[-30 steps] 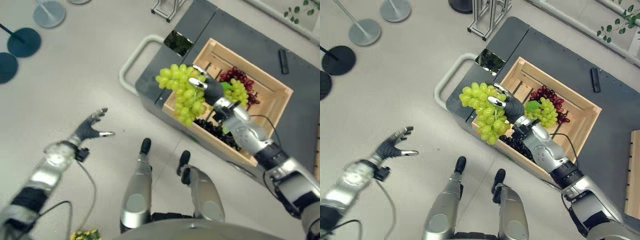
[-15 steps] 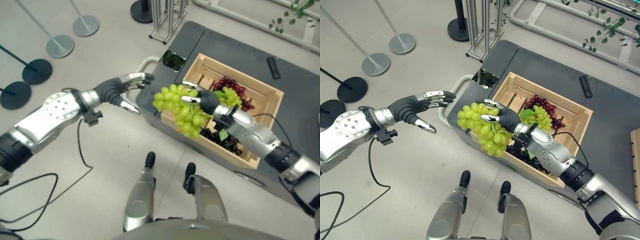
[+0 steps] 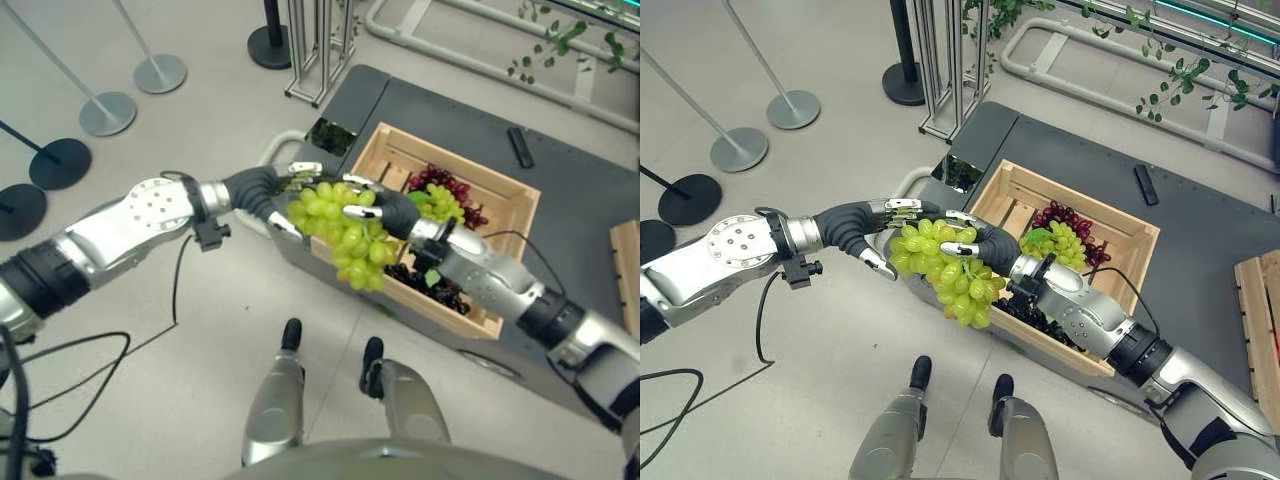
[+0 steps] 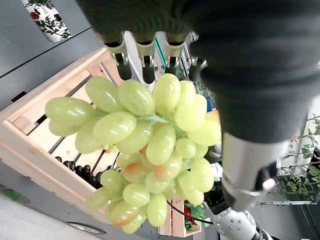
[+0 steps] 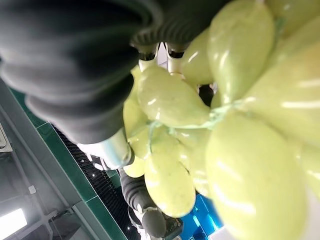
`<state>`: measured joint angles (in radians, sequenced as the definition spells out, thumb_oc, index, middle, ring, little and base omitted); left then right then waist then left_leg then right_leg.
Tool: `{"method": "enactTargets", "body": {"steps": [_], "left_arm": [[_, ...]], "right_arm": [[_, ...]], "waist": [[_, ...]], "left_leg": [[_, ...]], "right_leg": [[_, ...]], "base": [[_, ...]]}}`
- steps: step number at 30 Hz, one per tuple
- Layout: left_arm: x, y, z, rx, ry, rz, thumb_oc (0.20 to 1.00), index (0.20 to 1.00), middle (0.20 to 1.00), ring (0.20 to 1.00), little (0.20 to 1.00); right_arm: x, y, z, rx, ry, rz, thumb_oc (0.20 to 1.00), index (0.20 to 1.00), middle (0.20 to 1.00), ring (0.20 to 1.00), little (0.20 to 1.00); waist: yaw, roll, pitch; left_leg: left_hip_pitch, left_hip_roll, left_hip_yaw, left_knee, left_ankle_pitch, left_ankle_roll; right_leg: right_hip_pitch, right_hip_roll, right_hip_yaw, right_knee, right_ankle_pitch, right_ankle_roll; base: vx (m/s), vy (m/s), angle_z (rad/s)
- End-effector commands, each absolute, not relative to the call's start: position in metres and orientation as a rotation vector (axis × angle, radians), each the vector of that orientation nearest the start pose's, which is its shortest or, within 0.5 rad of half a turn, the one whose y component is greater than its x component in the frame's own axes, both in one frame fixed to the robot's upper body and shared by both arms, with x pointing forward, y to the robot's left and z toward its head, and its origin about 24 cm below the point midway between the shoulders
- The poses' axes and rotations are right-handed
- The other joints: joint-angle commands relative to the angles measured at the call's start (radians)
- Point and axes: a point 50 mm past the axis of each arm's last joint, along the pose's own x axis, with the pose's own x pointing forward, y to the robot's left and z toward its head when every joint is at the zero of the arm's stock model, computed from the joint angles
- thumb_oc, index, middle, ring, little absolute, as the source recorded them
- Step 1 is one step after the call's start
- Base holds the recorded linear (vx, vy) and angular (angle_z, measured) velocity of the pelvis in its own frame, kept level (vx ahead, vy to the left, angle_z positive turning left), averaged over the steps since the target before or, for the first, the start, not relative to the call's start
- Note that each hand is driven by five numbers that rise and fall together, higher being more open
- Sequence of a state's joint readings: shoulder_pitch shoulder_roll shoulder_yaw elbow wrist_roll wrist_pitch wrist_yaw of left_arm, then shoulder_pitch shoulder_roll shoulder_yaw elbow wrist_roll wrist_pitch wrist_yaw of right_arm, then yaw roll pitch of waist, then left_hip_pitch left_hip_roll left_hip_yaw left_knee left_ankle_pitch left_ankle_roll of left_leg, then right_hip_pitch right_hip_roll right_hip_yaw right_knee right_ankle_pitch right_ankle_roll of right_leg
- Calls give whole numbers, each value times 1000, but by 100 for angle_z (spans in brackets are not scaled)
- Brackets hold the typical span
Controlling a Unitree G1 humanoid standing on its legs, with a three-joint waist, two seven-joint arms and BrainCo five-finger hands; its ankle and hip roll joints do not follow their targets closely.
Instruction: Pick up the fruits from the basket on one side to the basket on the other side
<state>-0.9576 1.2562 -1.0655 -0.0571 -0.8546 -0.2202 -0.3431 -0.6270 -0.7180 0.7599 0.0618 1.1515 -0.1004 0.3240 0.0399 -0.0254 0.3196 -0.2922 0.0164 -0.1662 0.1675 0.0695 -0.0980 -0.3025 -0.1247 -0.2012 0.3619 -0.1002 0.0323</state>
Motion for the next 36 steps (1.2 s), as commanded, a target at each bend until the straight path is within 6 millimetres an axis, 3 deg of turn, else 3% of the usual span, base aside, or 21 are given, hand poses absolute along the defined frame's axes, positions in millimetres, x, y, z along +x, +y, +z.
{"method": "enactTargets", "body": {"steps": [1,20,36], "left_arm": [[295,158,221,650,-250,-979,1000,1000,1000,1000,1000],[296,155,196,656,-138,-1032,1000,1000,1000,1000,1000],[297,149,194,695,-140,-1055,1000,1000,1000,1000,1000]], "right_arm": [[291,-76,188,304,-278,1110,200,200,200,200,200],[287,-66,201,299,-331,1155,200,200,200,200,200],[287,-61,213,251,-376,1168,200,200,200,200,200]], "waist": [[-18,-50,-29],[-27,-64,-35],[-29,-66,-40]], "left_leg": [[4,-18,36,35,-47,25],[-2,-9,53,46,-54,28],[-3,-7,59,46,-56,30]], "right_leg": [[76,-21,31,-73,30,99],[63,-18,55,-77,40,97],[59,-17,62,-78,41,97]], "base": [[-2,5,-4],[-6,3,-4],[0,1,0]]}}
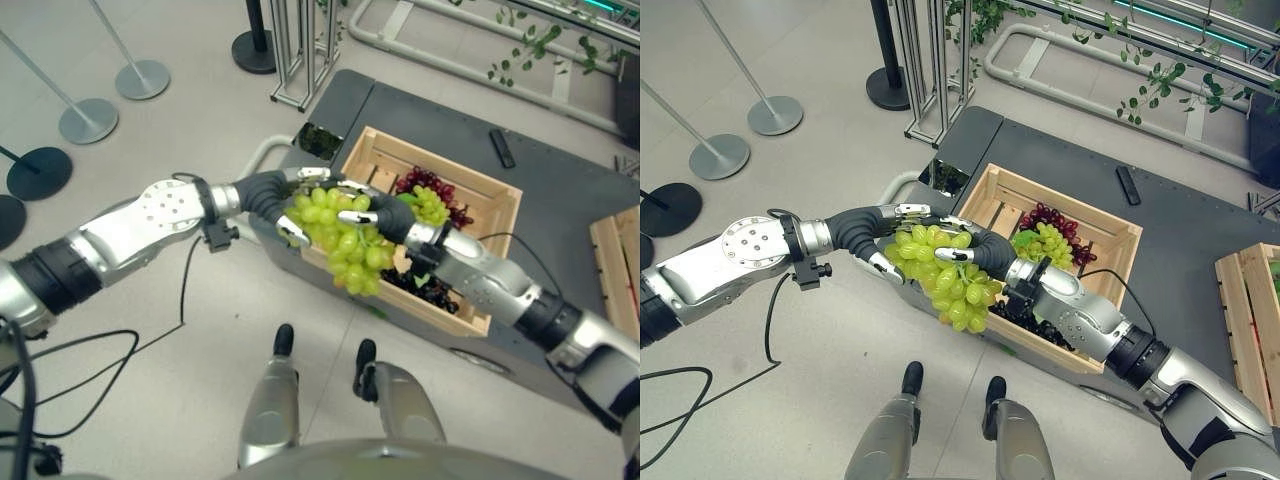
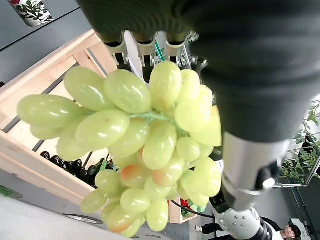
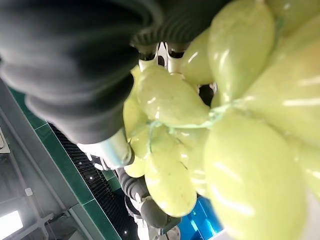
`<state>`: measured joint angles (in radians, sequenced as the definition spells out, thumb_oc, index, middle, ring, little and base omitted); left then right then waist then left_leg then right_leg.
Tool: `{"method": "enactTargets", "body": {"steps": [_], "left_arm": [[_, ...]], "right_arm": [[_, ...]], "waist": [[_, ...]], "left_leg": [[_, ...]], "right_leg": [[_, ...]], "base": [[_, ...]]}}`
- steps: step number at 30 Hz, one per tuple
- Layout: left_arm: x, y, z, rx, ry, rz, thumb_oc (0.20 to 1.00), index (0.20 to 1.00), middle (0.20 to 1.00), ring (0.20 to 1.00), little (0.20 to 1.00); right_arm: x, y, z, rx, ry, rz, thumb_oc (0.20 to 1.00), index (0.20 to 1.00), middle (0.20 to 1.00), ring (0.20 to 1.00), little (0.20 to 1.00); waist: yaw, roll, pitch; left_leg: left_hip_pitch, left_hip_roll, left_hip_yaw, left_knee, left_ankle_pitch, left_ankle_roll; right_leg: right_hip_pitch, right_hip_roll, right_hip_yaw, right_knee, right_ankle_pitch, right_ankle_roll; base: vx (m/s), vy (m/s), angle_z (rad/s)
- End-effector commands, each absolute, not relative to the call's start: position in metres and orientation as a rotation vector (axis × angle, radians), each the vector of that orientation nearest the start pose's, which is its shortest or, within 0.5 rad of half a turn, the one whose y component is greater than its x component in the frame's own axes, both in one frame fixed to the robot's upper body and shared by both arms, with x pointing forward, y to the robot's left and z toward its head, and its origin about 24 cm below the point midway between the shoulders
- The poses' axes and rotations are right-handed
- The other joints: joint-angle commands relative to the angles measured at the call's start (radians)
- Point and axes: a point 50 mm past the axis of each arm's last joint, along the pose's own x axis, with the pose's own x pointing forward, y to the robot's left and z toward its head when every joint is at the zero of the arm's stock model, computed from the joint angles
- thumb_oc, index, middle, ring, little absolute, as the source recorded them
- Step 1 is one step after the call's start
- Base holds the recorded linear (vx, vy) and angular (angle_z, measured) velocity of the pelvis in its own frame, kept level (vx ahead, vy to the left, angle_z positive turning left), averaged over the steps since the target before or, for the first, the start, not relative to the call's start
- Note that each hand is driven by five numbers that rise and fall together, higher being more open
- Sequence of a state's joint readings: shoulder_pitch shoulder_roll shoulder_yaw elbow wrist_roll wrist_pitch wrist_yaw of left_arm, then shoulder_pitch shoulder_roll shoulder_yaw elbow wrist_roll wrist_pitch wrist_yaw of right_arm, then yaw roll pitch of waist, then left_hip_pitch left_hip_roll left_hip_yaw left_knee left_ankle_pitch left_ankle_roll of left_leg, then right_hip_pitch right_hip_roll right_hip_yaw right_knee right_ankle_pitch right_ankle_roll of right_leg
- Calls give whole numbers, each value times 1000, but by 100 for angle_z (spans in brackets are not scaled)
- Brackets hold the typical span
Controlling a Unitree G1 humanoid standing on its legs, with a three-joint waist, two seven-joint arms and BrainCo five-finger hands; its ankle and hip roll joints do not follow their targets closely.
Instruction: Pick up the fruits from the basket on one side to the basket on the other side
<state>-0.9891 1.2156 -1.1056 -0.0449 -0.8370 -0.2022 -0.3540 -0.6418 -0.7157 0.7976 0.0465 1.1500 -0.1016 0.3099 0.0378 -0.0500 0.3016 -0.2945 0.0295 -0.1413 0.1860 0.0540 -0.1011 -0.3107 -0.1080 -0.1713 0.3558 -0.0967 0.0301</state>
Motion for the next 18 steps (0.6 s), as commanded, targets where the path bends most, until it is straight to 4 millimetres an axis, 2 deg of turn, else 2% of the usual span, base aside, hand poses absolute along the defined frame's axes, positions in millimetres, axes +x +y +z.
{"method": "enactTargets", "body": {"steps": [1,7,8,11,12,18], "left_arm": [[298,150,192,688,-128,-1051,1000,1000,1000,1000,1000],[299,156,184,675,-96,-1027,1000,1000,1000,1000,1000],[301,164,179,649,-74,-992,1000,1000,1000,1000,1000],[302,169,176,634,-60,-968,1000,1000,1000,1000,1000],[302,175,174,628,-51,-945,1000,1000,1000,1000,1000],[303,184,174,638,-43,-912,1000,1000,1000,1000,1000]], "right_arm": [[287,-60,216,249,-389,1171,200,200,200,200,200],[289,-62,225,258,-432,1155,200,200,200,200,200],[288,-65,235,251,-478,1147,200,200,200,200,200],[289,-71,243,235,-512,1129,200,200,200,200,200],[290,-76,251,217,-548,1109,200,200,200,200,200],[291,-92,272,148,-622,1063,200,200,200,200,200]], "waist": [[-27,-42,-23],[-28,-44,-24],[-26,-46,-26],[-27,-46,-28],[-25,-48,-29],[-25,-52,-34]], "left_leg": [[0,-20,35,27,-41,34],[1,-19,37,28,-43,35],[-1,-19,39,30,-44,36],[-1,-18,39,28,-43,36],[-2,-19,39,27,-43,36],[-4,-20,39,27,-42,34]], "right_leg": [[67,-33,32,-72,38,99],[67,-32,34,-73,39,99],[64,-32,36,-71,38,99],[65,-32,37,-73,38,99],[65,-31,37,-74,38,99],[68,-30,35,-77,39,99]], "base": [[0,0,0],[0,0,0],[0,0,0],[0,3,-2],[0,0,0],[0,0,0]]}}
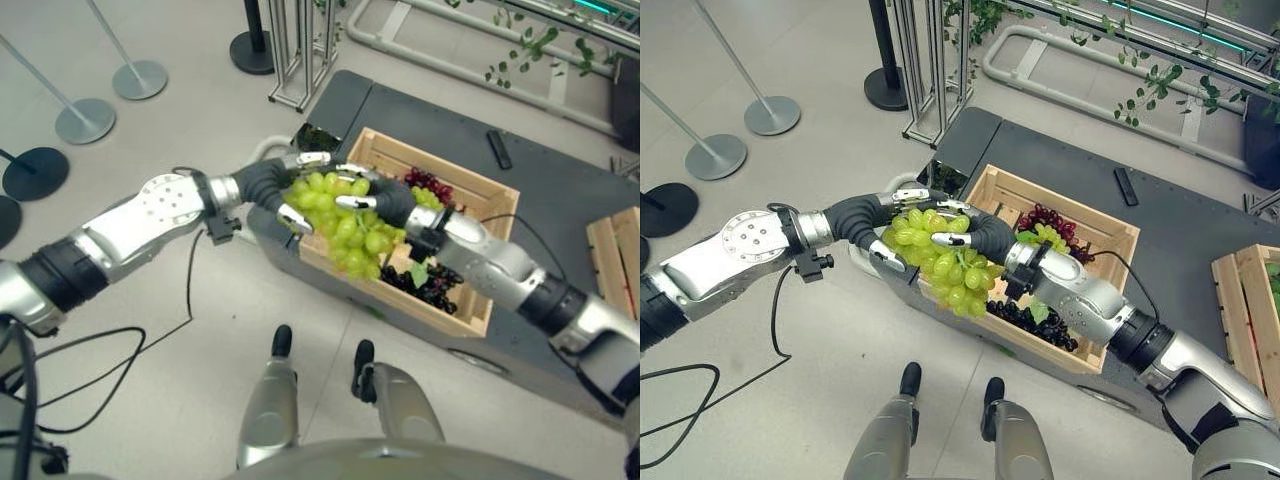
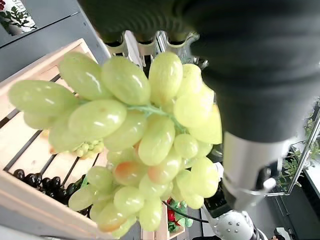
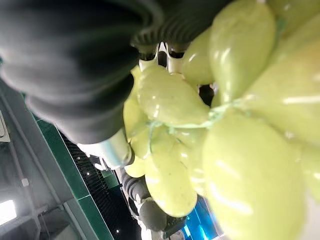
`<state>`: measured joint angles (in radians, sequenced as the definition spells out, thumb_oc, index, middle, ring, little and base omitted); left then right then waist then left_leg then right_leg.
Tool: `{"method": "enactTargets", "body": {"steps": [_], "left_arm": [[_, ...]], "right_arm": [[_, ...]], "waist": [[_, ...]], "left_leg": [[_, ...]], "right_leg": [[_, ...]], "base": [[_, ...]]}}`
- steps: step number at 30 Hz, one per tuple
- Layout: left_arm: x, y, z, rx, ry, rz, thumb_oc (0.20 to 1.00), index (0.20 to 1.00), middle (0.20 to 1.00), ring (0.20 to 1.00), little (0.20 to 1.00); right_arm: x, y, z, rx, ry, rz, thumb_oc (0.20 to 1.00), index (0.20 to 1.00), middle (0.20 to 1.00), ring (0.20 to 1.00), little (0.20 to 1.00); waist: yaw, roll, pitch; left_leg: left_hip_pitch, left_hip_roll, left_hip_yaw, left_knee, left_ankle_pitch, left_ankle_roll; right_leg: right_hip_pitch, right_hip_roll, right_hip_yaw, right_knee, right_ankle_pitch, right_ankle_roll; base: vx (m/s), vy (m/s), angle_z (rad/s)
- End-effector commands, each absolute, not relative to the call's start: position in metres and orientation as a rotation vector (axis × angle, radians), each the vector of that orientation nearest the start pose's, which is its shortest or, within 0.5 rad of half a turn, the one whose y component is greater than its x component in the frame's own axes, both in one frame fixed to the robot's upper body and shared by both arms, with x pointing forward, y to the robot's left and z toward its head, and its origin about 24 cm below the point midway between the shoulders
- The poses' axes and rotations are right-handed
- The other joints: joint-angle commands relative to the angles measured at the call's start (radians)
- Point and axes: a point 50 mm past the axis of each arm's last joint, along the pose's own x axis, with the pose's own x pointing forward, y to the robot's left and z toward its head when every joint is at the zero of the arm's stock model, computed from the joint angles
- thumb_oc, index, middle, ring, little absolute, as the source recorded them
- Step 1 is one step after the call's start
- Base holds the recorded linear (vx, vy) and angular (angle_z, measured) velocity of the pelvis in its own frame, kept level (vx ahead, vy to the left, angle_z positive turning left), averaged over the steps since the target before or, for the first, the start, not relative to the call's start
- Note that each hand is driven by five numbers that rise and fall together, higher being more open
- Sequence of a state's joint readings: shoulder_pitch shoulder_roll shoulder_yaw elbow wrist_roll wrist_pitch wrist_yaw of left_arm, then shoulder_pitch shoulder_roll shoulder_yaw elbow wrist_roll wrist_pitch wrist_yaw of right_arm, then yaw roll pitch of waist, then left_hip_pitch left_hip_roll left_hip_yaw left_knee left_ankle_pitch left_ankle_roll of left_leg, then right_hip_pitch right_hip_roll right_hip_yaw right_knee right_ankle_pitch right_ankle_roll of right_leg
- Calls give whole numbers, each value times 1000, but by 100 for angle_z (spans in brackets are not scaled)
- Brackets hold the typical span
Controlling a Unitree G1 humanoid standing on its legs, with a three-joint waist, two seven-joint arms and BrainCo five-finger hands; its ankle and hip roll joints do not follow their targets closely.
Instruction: Pick up the fruits from the basket on one side to the basket on the other side
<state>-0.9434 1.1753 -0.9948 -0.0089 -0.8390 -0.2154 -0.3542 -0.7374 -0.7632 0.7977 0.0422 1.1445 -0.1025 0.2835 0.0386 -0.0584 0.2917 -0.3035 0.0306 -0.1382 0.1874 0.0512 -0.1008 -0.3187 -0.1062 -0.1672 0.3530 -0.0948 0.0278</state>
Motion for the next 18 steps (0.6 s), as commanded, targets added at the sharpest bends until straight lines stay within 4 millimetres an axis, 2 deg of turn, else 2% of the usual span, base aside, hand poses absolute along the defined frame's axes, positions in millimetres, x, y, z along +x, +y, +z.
{"method": "enactTargets", "body": {"steps": [1,6,18], "left_arm": [[303,184,174,638,-43,-912,1000,1000,1000,1000,1000],[306,193,170,626,-22,-868,1000,1000,1000,1000,1000],[306,212,167,627,-10,-785,1000,1000,1000,1000,1000]], "right_arm": [[291,-92,272,148,-622,1063,200,200,200,200,200],[292,-104,284,100,-656,1028,200,200,200,200,200],[288,-125,286,28,-650,990,200,200,200,200,200]], "waist": [[-26,-44,-24],[-27,-48,-29],[-31,-53,-31]], "left_leg": [[5,-21,36,25,-39,34],[7,-22,36,21,-38,33],[8,-20,35,15,-37,32]], "right_leg": [[76,-32,31,-74,37,101],[77,-33,30,-76,38,103],[78,-35,29,-80,39,104]], "base": [[0,0,0],[0,0,0],[0,0,0]]}}
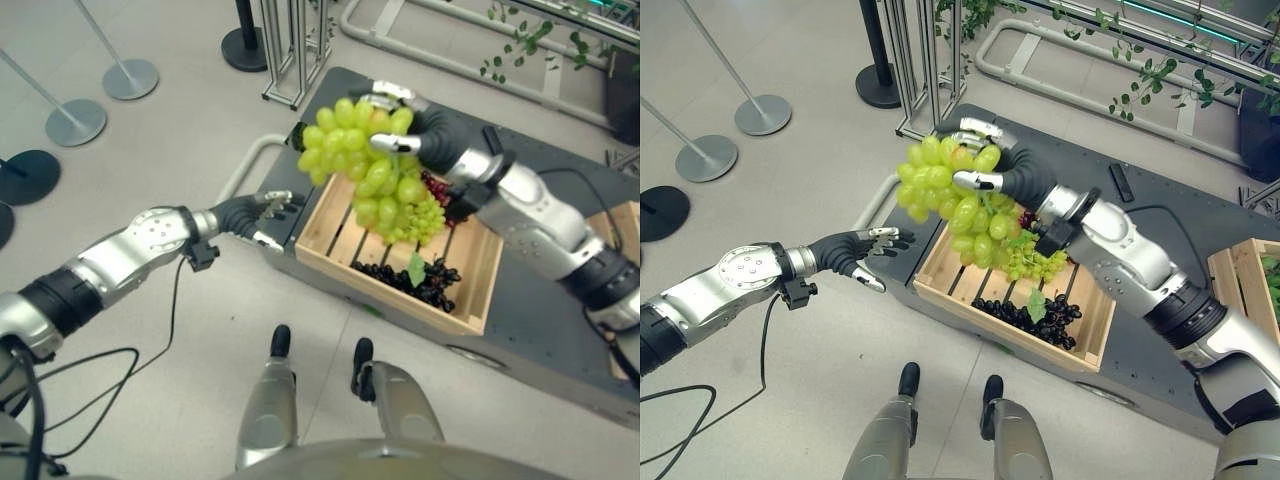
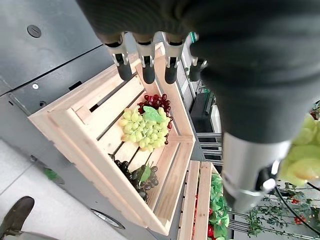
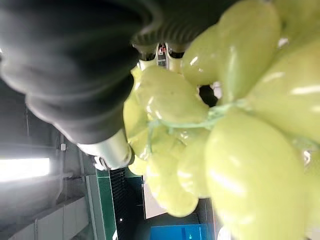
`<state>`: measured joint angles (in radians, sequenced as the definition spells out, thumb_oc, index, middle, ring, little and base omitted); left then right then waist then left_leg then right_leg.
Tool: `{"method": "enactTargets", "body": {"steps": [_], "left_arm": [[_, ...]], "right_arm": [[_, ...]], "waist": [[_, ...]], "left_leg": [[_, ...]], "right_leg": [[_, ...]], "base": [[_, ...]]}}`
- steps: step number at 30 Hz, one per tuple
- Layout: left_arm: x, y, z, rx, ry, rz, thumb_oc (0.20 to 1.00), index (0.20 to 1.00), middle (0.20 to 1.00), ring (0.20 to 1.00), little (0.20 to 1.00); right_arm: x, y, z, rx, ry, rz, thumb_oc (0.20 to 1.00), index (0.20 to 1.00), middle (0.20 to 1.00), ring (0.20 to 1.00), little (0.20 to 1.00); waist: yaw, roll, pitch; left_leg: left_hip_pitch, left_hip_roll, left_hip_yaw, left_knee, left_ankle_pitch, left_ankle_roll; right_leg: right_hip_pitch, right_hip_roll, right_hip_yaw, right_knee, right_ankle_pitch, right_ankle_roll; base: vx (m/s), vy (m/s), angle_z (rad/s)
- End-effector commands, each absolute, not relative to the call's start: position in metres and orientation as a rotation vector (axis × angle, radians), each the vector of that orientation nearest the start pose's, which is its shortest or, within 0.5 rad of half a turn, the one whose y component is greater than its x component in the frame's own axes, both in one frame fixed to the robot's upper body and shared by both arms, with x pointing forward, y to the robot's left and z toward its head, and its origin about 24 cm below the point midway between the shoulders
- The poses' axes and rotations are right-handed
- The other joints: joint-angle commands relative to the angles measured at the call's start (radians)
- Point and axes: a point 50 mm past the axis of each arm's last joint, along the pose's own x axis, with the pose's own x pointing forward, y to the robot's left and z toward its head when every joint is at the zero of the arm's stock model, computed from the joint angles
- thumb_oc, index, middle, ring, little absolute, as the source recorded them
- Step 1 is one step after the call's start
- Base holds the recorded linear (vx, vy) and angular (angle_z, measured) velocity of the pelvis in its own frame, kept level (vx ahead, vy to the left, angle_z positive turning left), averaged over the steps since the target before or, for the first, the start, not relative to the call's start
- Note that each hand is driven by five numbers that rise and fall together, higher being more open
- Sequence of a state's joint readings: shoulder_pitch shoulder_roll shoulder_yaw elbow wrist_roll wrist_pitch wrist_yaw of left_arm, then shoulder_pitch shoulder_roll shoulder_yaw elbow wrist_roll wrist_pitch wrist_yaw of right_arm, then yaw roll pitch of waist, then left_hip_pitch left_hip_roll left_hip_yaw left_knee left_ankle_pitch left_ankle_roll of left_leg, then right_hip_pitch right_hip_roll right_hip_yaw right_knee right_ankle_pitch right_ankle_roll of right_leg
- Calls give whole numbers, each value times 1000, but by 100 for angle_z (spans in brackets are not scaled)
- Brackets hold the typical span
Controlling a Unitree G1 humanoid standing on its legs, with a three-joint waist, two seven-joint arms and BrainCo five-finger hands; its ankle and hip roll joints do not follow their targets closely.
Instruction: Pick up the fruits from the basket on one side to the basket on the other side
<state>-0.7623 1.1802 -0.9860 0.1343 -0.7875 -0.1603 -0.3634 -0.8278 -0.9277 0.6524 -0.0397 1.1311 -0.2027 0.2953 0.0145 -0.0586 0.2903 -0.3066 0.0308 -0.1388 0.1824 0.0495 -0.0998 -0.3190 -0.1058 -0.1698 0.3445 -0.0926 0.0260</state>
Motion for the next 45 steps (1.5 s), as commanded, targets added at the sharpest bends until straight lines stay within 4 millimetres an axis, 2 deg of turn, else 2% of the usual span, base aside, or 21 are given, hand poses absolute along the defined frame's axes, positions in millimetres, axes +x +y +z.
{"method": "enactTargets", "body": {"steps": [1,8,13,18,19,20,21,24,26,27,29,31,38,45], "left_arm": [[307,217,166,627,-14,-757,1000,1000,1000,1000,1000],[307,223,163,613,-19,-716,1000,1000,1000,1000,1000],[307,221,162,606,-27,-717,1000,1000,1000,1000,1000],[307,203,170,558,-82,-772,1000,1000,1000,1000,1000],[306,191,173,522,-102,-817,1000,1000,1000,1000,1000],[306,191,173,522,-102,-817,1000,1000,1000,1000,1000],[306,177,178,506,-123,-869,1000,1000,1000,1000,1000],[306,152,183,465,-159,-949,1000,1000,1000,1000,1000],[307,146,183,444,-168,-962,1000,1000,1000,1000,1000],[306,132,184,370,-168,-1007,1000,1000,1000,1000,1000],[306,127,183,325,-173,-1011,1000,1000,1000,1000,1000],[306,113,180,205,-175,-1029,1000,1000,1000,1000,1000],[304,97,169,92,-164,-1040,1000,1000,1000,1000,1000],[303,87,162,75,-152,-1057,1000,1000,1000,1000,1000]], "right_arm": [[288,-128,285,20,-649,980,200,200,200,200,200],[283,-139,285,19,-664,954,200,200,200,200,200],[284,-140,285,26,-668,952,200,200,200,200,200],[285,-132,283,54,-667,972,200,200,200,200,200],[286,-127,282,88,-668,980,200,200,200,200,200],[286,-127,282,88,-668,980,200,200,200,200,200],[287,-119,281,102,-664,1001,200,200,200,200,200],[289,-105,280,126,-654,1037,200,200,200,200,200],[289,-101,279,137,-653,1045,200,200,200,200,200],[289,-92,278,153,-648,1068,200,200,200,200,200],[288,-88,277,154,-647,1077,200,200,200,200,200],[289,-79,275,197,-643,1087,200,200,200,200,200],[290,-71,266,264,-626,1077,200,200,200,200,200],[288,-66,257,286,-602,1089,200,200,200,200,200]], "waist": [[-7,-54,-30],[-11,-53,-30],[-10,-54,-30],[-9,-53,-29],[-10,-53,-29],[-9,-53,-29],[-11,-52,-29],[-10,-52,-28],[-10,-53,-28],[-11,-54,-27],[-12,-55,-27],[-13,-60,-24],[-13,-67,-17],[-11,-70,-12]], "left_leg": [[11,-20,37,20,-35,31],[11,-19,38,21,-36,32],[11,-19,40,21,-36,32],[9,-18,39,20,-35,32],[8,-19,39,21,-35,33],[8,-19,39,21,-36,33],[7,-19,38,21,-35,33],[6,-19,37,20,-34,33],[6,-20,37,20,-34,33],[5,-20,35,19,-33,33],[6,-21,34,18,-33,33],[5,-21,34,17,-33,34],[3,-22,33,14,-33,35],[1,-21,31,14,-34,36]], "right_leg": [[78,-35,33,-72,37,105],[75,-35,33,-69,34,105],[72,-35,35,-66,34,105],[73,-34,37,-66,33,104],[72,-33,37,-66,33,102],[72,-33,37,-66,33,102],[71,-34,37,-66,33,102],[69,-34,36,-61,31,102],[69,-35,36,-61,31,101],[68,-34,36,-59,30,101],[68,-34,36,-58,30,101],[67,-34,38,-58,29,100],[66,-33,39,-61,30,100],[62,-33,38,-56,28,100]], "base": [[0,0,0],[0,0,0],[0,0,0],[0,0,0],[0,0,0],[0,0,0],[0,0,0],[0,0,0],[0,0,0],[0,0,0],[0,0,0],[0,0,0],[0,0,0],[0,0,0]]}}
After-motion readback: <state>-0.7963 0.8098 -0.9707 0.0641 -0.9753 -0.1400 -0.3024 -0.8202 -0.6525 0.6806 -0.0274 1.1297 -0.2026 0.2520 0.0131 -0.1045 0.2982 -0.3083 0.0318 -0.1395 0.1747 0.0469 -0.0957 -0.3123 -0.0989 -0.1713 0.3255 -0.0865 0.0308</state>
